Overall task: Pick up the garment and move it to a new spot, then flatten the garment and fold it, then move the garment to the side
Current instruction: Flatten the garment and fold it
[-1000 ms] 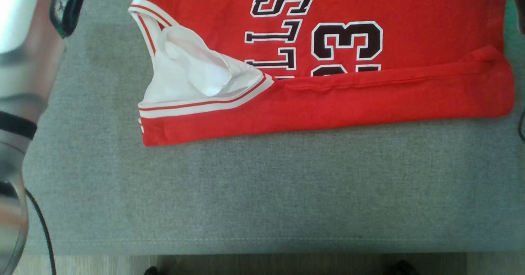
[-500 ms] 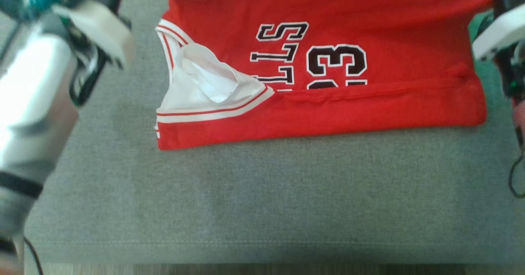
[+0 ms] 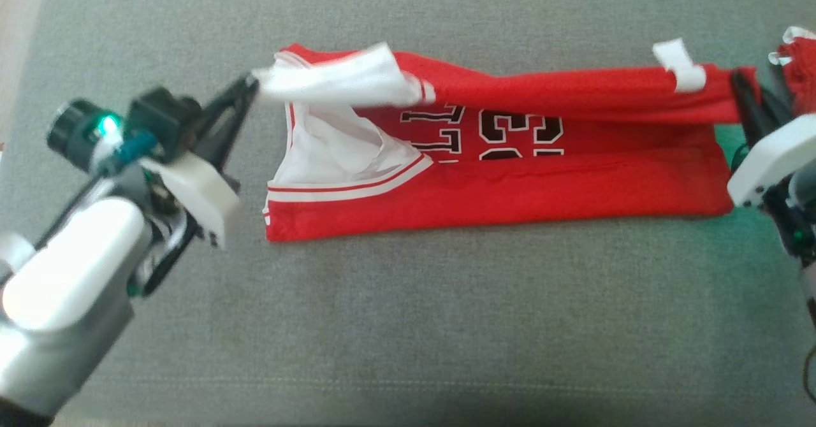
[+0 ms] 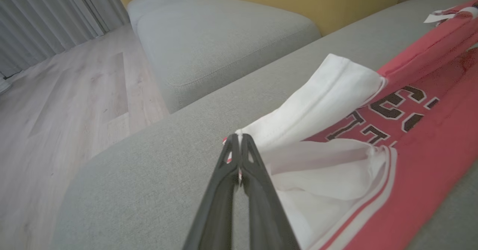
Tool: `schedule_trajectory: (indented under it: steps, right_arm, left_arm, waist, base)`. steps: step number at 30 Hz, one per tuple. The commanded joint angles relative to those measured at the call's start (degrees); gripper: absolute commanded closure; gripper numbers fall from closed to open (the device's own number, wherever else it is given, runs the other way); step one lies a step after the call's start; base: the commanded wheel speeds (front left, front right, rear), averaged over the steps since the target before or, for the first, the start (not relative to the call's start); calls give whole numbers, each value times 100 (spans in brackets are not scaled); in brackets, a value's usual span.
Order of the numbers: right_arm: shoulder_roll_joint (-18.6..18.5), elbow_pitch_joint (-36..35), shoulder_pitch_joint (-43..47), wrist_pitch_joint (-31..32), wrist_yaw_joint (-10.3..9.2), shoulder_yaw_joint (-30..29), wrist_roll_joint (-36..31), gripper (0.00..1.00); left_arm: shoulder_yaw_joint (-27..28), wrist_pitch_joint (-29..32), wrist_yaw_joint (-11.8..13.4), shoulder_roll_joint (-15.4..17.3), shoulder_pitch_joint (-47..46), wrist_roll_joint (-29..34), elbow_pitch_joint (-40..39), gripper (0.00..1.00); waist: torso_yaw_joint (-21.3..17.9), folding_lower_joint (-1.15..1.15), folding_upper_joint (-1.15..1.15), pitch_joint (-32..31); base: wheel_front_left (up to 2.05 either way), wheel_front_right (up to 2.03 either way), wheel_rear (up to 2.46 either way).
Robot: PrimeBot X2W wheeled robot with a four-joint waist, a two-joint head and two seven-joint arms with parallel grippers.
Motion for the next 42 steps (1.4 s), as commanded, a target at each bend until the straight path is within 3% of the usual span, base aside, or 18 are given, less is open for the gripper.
schedule_trajectory:
  steps: [1,11,29,30,31,36,42]
  right_arm:
    - [-196,-228,93,51,21,-2,14,100]
    - [-382,-801,700,714,21,127,-198,100]
    - [-522,-982,1054,1085,21,457,-374,100]
    - [-523,-978,1063,1080,21,477,-383,45]
    - [-520,-963,1074,1078,21,477,-387,0]
    - [-516,-949,1080,1048,21,285,-471,0]
    - [-206,-1085,1108,488,21,-545,-458,0]
  left_arm:
    - [246,42,63,317,-125,-32,-208,100]
    - [-92,583,113,595,499,-171,-794,100]
    - [-286,828,25,466,766,-501,-732,100]
    - [-287,844,26,474,783,-523,-749,100]
    - [-297,856,29,484,803,-533,-762,100]
    - [-347,881,68,490,913,-571,-796,100]
    - [-316,719,191,371,1028,-635,-728,100]
  waist:
    - [-9,1,-1,-22]
    - [-45,1,-1,-53]
    - [-131,1,-1,-134]
    - [-135,1,-1,-153]
    - [-140,1,-1,-175]
    - [-169,1,-1,-283]
    - [-199,1,-1,-387]
  base:
    - [0,0,0]
    - [0,0,0]
    - [0,0,0]
    - [0,0,0]
    - [0,0,0]
    - [0,0,0]
    - [0,0,0]
